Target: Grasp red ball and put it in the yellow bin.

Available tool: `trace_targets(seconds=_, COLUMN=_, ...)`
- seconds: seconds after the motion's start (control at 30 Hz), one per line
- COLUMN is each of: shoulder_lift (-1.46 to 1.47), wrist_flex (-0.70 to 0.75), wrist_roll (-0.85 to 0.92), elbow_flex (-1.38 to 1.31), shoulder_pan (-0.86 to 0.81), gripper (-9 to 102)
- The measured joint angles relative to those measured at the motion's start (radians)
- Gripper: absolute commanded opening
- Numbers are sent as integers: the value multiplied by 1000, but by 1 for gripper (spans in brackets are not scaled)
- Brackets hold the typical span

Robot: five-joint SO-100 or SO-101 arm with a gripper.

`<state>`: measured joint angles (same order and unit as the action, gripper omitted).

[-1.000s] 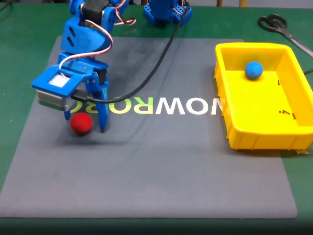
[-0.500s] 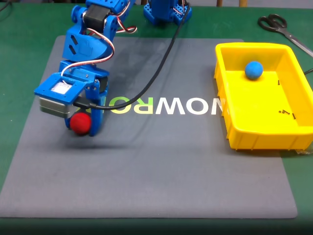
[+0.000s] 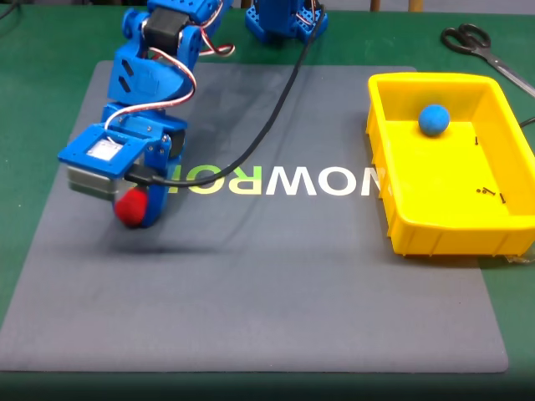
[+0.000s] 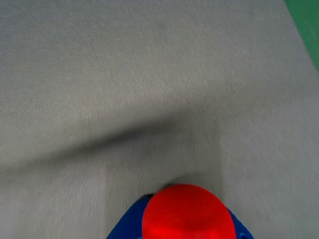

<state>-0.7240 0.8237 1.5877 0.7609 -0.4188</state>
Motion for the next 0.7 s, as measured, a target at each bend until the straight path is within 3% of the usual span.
trace_targets(seconds=0.2, shoulder_lift=-295, wrist_flex=186, wrist_roll=-74, elbow_flex=25, shoulder_pan=112, gripper=0)
trace_targets(seconds=0.47, shoulder_lift=-672, wrist_flex=209, wrist_roll=-181, elbow_flex=295, shoulder_pan=437, gripper=0)
trace_targets(seconds=0.7, shoulder_lift=-750, wrist_flex=245, wrist_roll=-287, elbow_flex=336, shoulder_pan=715, gripper=0)
